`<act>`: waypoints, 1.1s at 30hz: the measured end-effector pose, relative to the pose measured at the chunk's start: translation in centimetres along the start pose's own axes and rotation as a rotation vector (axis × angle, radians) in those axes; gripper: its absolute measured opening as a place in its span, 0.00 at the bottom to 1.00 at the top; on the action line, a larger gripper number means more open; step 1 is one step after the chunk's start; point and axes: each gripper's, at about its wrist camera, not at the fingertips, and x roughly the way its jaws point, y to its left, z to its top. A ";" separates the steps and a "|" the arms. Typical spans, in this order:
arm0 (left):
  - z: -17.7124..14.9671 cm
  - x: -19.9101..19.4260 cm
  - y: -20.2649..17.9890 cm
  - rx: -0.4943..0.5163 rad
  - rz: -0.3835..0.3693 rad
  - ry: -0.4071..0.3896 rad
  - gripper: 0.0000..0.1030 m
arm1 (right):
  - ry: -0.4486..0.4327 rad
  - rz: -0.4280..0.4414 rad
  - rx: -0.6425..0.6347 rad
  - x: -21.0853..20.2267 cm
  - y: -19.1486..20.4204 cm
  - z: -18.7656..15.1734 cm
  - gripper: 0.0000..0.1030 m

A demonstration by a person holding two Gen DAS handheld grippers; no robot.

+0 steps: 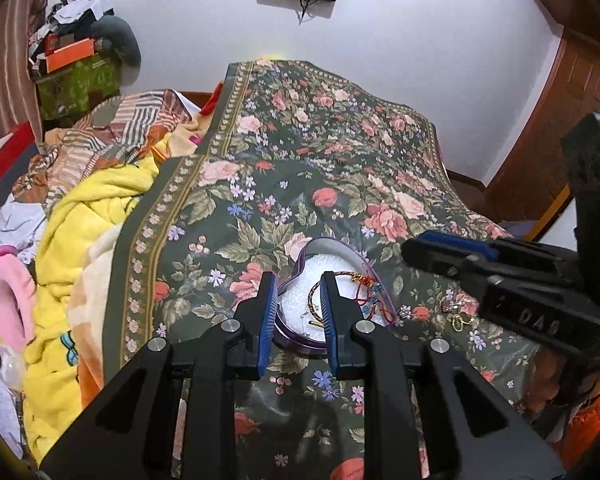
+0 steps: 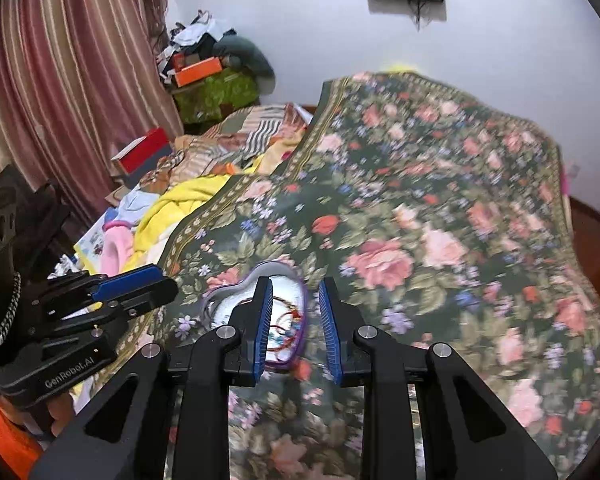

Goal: Organize jewelry
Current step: 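Lower the string bracelet into the tin and open the right gripper, then withdraw the right tool and move it to the gold hoop earrings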

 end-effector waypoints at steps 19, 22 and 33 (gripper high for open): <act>-1.0 -3.4 -6.7 0.126 -0.049 -0.018 0.21 | -0.005 -0.168 0.097 -6.0 -7.2 -5.0 0.32; -1.6 -2.8 -7.7 0.137 -0.069 0.010 0.23 | 0.029 -0.182 0.121 -5.9 -8.5 -6.4 0.32; -4.6 1.2 -10.4 0.171 -0.124 0.147 0.23 | 0.128 -0.202 0.146 -4.1 -10.5 -9.6 0.32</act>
